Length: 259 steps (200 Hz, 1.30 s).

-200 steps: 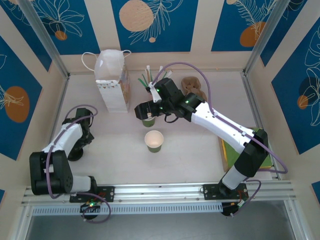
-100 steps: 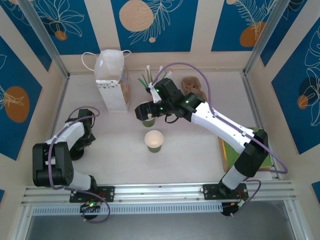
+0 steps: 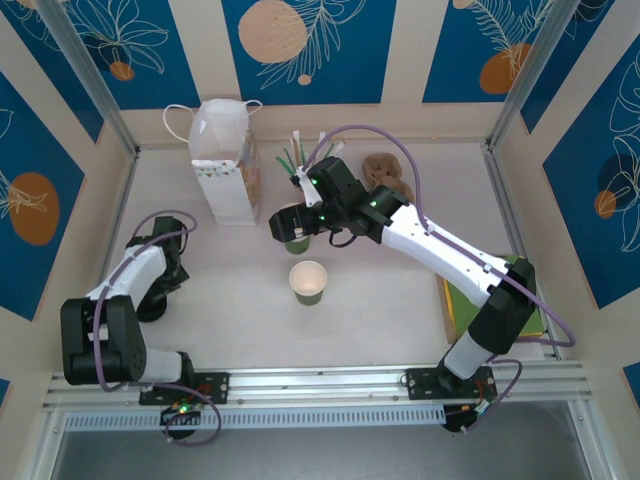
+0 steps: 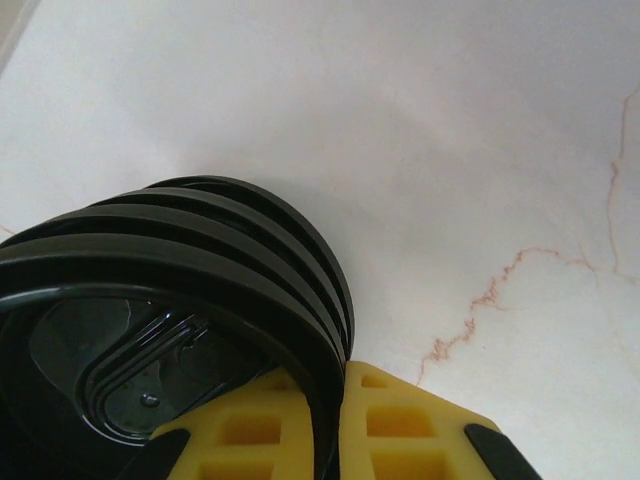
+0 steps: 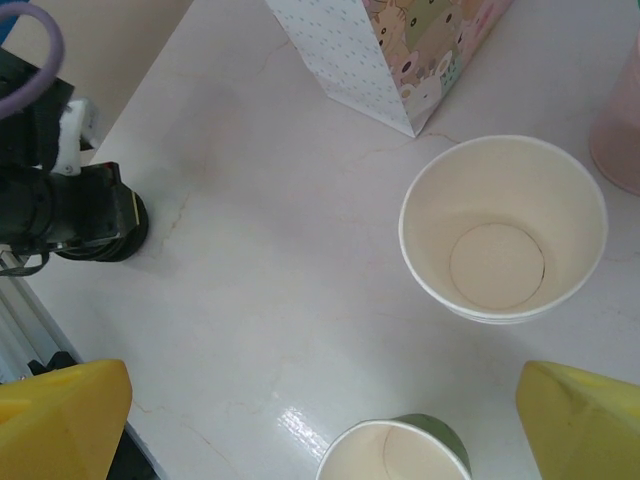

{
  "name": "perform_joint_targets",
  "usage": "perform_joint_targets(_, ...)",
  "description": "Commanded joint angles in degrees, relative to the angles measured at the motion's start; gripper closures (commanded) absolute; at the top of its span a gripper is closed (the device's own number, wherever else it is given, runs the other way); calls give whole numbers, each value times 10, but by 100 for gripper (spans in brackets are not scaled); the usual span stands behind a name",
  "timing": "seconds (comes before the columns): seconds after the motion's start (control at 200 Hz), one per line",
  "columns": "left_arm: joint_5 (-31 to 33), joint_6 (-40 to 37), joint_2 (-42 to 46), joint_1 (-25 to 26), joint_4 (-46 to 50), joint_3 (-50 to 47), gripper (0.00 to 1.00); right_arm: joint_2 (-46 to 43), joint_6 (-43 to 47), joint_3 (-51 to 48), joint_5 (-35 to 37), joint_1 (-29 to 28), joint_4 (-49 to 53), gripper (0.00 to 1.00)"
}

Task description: Pack the takeout coffee

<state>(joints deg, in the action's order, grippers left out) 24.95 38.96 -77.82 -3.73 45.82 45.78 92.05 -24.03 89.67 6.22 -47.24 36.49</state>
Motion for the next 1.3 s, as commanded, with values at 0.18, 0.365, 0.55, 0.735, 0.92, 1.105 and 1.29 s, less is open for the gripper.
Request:
perform_joint_targets(0.18, 3, 2, 39, 4, 43, 31, 91, 12, 5, 19, -2, -4, -4, 1)
perform_joint_targets(0.365, 5, 6, 20, 4, 29, 7, 91, 11, 6, 18, 0, -4, -4, 1)
perform_joint_targets(0.55, 1, 1, -7, 4, 5, -4, 91, 8, 10, 18, 4, -4, 1, 1)
perform_joint_targets(0.735, -33, -10, -29, 5, -17, -4, 91, 2, 10, 13, 11, -4, 3, 1)
perform_joint_targets(0.92, -72, -17, -29, 31, -33, 8, 90, -4, 7, 1, 14, -2, -3, 1)
perform_joint_targets(1.105, -82, -5, -47, 84, -33, 36, 90, -12, 5, -14, 20, -2, -9, 1)
perform_joint_targets(1.29, -87, 19, -76, 165, -28, 80, 89, -29, -2, -39, 27, 0, -19, 1)
